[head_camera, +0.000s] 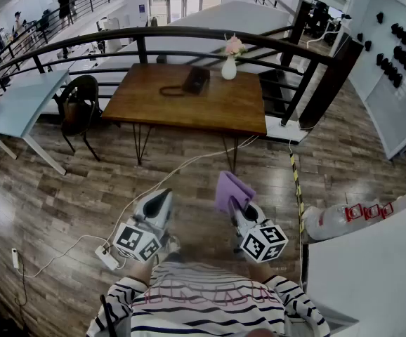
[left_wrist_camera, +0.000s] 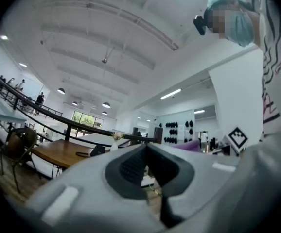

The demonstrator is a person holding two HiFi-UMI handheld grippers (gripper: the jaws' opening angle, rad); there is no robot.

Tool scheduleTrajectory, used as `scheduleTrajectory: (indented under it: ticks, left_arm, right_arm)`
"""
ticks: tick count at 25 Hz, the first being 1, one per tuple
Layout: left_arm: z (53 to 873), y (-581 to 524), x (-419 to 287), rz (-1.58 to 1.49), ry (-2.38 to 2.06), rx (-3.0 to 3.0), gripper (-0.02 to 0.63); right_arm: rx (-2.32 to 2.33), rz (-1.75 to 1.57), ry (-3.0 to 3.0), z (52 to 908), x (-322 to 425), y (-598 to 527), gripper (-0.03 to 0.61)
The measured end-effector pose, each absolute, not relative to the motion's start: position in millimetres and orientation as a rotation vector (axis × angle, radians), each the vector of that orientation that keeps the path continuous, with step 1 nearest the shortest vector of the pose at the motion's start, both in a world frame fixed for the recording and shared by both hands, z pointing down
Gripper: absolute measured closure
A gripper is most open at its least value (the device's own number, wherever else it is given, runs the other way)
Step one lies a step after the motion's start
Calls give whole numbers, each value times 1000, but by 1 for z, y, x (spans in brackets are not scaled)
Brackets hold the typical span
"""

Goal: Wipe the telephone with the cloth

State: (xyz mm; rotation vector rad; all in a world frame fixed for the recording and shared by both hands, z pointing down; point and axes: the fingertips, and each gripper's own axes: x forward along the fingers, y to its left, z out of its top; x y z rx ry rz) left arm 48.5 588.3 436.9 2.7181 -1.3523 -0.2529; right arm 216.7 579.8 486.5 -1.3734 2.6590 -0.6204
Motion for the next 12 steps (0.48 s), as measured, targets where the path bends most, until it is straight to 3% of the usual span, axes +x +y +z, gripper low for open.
scheduleTrajectory:
  ticks: [12]
  left_arm:
    - [455, 566, 42, -239, -1330, 2657, 615]
  right_arm:
    - [-1325, -708, 2622, 498, 210, 555, 543]
